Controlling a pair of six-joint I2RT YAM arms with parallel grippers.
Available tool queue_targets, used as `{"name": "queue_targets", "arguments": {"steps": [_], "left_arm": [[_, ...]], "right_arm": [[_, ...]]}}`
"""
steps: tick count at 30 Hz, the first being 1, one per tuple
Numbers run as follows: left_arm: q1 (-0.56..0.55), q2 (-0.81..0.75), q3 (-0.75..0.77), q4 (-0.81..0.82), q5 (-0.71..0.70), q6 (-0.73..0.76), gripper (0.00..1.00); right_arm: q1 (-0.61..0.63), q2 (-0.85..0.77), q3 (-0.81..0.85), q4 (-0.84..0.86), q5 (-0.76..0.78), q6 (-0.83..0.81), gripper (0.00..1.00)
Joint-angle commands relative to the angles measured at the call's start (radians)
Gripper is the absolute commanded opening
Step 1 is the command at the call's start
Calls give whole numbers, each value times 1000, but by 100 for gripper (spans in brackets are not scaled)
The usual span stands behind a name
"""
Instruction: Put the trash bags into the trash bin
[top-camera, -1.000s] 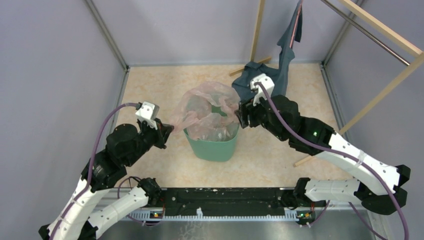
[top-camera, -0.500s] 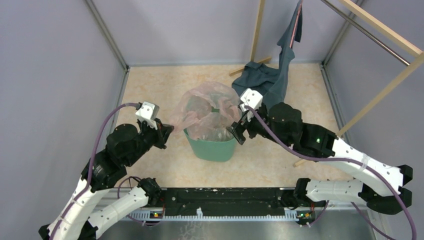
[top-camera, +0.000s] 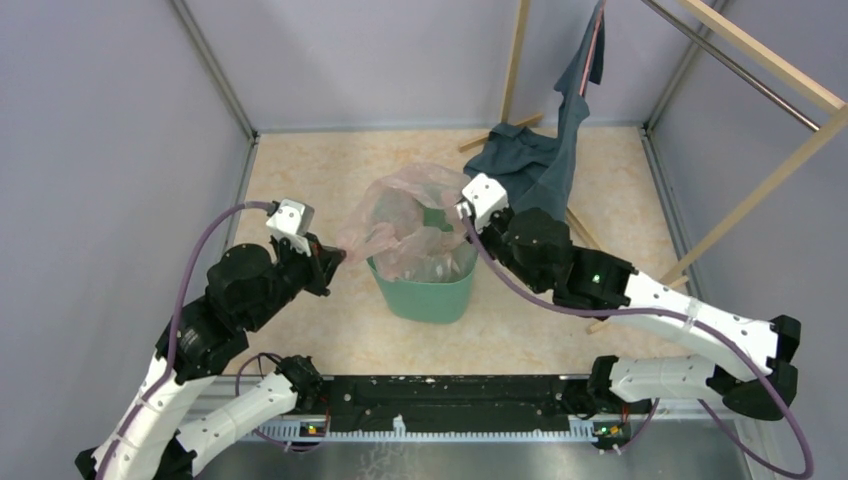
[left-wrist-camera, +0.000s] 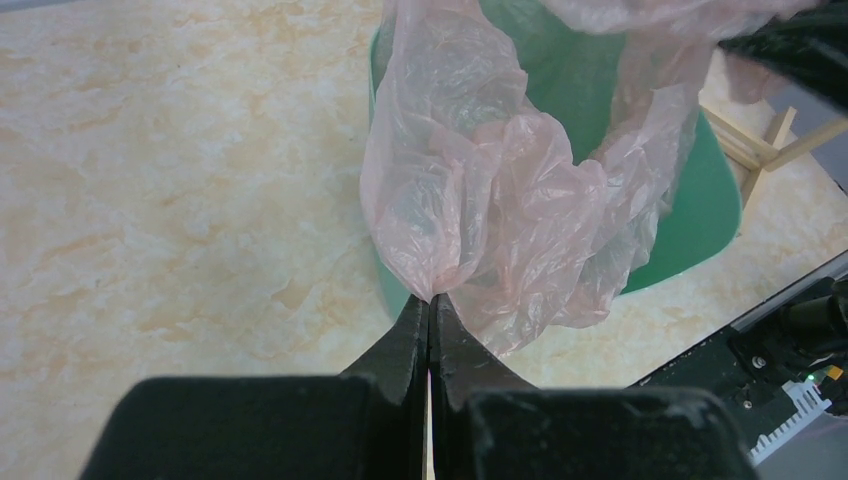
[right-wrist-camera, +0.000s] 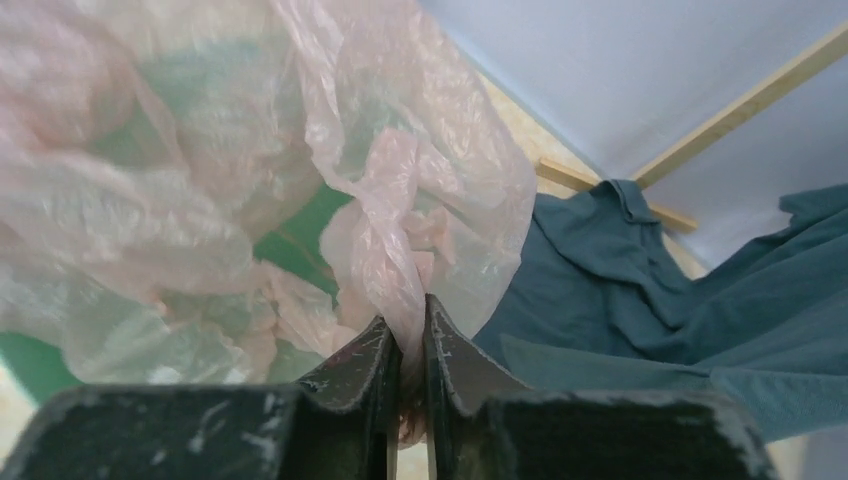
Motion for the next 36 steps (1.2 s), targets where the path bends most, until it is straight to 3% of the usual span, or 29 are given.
{"name": "queue_targets", "arguments": {"steps": [1, 6, 9, 12, 17, 20, 25, 30, 36], "left_arm": [[2, 14, 38, -43, -20, -27, 0], [2, 26, 18, -86, -100, -52, 0], [2, 44, 8, -65, -147, -57, 0], [2, 82, 7, 22, -137, -48, 0], [2, 217, 64, 153, -127, -9, 0], [3, 298, 92, 215, -81, 13, 0], [3, 360, 59, 269, -17, 3, 0], [2, 317, 35, 248, -77, 13, 0], [2, 220, 70, 118, -132, 104, 0]], "right_arm": [[4, -45, 227, -156, -26, 294, 2], [3, -2, 385, -607, -71, 500, 0], [3, 3, 391, -756, -87, 577, 0], [3, -19, 353, -687, -243, 593, 0], [4, 7, 293, -425, -563, 650, 0], [4, 73, 293, -295, -657, 730, 0], [4, 211, 345, -256, -513, 837, 0], [4, 363, 349, -206, -312, 897, 0], [3, 480, 359, -244, -183, 825, 0]]}}
